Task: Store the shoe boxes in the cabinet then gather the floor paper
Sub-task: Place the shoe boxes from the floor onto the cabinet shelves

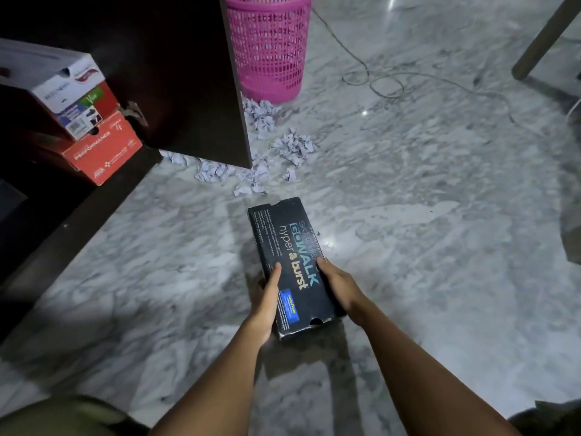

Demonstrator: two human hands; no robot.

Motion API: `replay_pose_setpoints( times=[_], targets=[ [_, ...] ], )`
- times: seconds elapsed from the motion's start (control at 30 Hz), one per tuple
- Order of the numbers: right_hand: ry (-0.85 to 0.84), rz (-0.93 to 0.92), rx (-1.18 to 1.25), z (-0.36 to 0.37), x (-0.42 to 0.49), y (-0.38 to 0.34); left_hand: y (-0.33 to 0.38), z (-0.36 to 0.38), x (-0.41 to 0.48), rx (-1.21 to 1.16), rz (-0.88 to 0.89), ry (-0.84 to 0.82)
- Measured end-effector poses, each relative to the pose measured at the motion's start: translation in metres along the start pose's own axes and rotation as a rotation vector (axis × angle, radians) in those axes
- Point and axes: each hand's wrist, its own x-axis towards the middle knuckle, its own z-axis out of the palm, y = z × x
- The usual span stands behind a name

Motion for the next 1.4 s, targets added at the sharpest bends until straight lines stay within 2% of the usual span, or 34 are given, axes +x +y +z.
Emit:
replay_pose_setpoints(
  times=[0.1,0.27,0.4,0.57,0.7,0.83,1.1,1.2,1.4],
  targets=[
    [-0.06,-0.052,0.011,0.005,0.0,-0.012,0.016,-0.001,-0.007,-0.081,0.05,-0.021],
    [-0.136,-0.18,-0.079,0.016,0.002,-0.064,0.044,-0.004,-0.015,-0.136,0.152,0.09],
    [-0.281,-0.253,-0.085,0.025,-0.007,-0.112,0.088,0.002,-0.037,-0.132,0.356,0.137],
    [-0.399,-0.418,-0.093,0.036,-0.033,-0.174,0.152,-0.011,-0.058,-0.138,0.617,0.09],
    [-0.511,-0.565,-0.198,0.047,-0.055,-0.234,0.211,-0.023,-0.082,-0.22,0.599,0.063],
    [-0.558,-0.67,-0.262,0.06,-0.074,-0.297,0.272,-0.024,-0.121,-0.191,0.652,0.026],
    [-0.631,-0.895,-0.344,0.085,-0.127,-0.385,0.378,-0.024,-0.211,-0.132,0.78,0.093],
    [-0.611,-1.005,-0.352,0.095,-0.147,-0.409,0.412,-0.023,-0.245,-0.132,0.782,0.139],
    [-0.512,-1.171,-0.215,0.131,-0.161,-0.47,0.482,-0.019,-0.285,-0.086,0.836,0.123]
  ],
)
